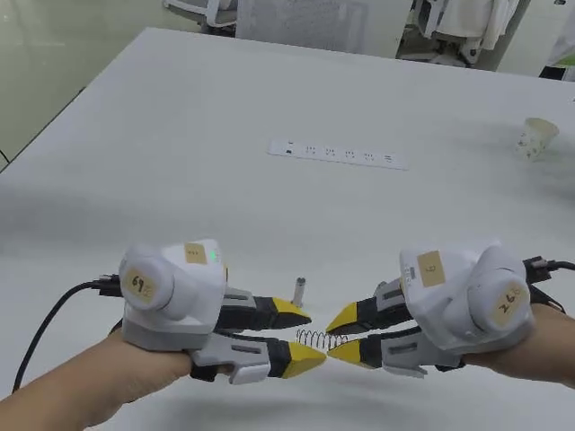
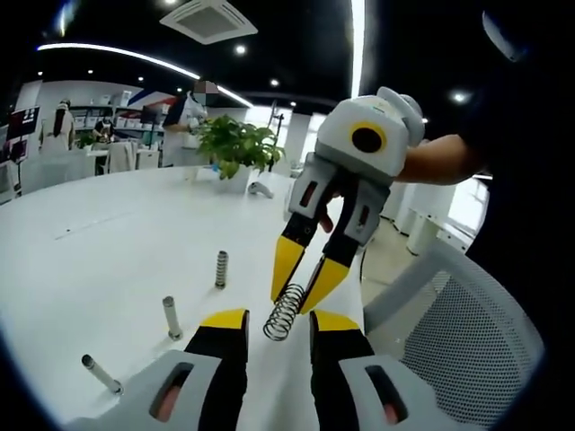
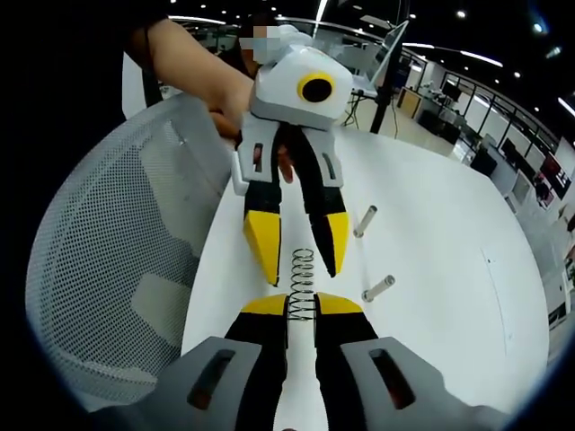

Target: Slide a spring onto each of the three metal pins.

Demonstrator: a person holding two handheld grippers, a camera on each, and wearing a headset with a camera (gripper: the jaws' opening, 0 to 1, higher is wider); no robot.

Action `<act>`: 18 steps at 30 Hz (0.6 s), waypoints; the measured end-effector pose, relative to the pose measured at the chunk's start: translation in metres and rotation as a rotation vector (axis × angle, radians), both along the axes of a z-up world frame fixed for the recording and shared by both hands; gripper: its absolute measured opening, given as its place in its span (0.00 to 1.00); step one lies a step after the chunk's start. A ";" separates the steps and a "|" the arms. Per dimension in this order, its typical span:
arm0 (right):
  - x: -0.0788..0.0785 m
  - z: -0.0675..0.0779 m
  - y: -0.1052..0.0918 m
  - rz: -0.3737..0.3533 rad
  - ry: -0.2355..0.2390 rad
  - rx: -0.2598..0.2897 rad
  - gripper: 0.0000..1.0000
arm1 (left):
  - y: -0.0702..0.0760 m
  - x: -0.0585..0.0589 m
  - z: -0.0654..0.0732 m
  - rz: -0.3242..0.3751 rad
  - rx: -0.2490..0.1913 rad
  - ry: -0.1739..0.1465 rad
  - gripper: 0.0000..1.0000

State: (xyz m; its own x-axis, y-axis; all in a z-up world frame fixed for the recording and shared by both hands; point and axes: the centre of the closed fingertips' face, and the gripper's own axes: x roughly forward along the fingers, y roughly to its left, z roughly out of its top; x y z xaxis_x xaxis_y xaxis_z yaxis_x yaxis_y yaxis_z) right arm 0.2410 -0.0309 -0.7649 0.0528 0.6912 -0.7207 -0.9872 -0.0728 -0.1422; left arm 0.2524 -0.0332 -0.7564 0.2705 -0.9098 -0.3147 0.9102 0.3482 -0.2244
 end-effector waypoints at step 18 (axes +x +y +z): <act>-0.006 0.003 0.006 0.023 -0.002 0.016 0.08 | 0.000 -0.009 0.002 -0.022 -0.004 -0.012 0.06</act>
